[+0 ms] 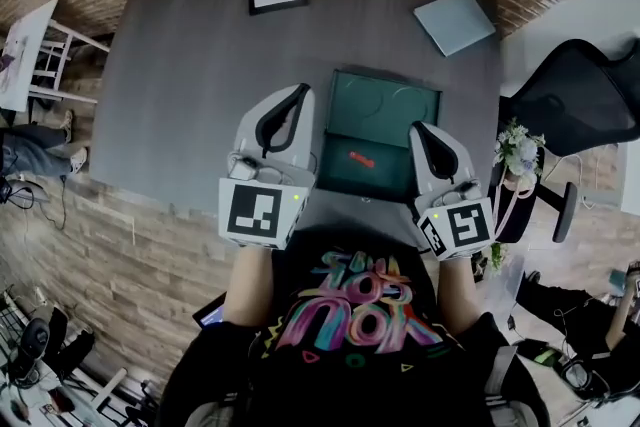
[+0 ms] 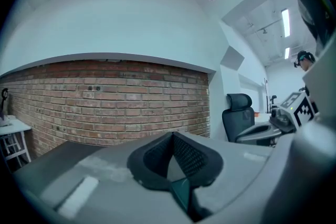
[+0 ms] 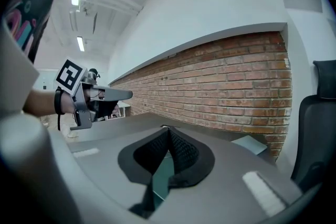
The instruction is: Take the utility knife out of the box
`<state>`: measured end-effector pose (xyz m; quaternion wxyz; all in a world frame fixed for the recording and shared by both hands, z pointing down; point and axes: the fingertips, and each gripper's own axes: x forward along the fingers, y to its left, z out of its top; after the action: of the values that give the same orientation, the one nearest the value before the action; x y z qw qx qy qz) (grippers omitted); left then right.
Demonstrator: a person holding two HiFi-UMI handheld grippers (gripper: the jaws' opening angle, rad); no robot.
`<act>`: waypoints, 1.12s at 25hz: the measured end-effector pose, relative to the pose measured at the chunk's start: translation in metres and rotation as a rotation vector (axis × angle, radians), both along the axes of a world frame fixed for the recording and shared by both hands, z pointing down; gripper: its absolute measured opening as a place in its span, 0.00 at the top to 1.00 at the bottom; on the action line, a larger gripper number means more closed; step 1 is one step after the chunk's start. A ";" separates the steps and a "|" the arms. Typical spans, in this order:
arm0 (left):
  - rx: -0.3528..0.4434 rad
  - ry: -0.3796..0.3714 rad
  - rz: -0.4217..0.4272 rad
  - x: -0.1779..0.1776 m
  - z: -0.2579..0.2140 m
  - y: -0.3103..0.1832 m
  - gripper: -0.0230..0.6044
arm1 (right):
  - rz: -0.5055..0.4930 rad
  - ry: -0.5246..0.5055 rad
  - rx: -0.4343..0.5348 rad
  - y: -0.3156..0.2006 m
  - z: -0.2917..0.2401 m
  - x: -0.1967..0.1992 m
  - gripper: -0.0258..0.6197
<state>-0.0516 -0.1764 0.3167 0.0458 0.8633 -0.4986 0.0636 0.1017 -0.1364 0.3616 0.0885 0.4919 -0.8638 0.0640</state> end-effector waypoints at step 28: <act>-0.030 0.005 0.026 -0.005 0.021 0.001 0.96 | -0.151 -0.047 -0.236 0.031 0.064 -0.038 0.80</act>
<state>-0.0565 -0.1756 0.3381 0.0591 0.8691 -0.4860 0.0697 0.0640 -0.1057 0.4254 0.1300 0.4100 -0.8867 0.1699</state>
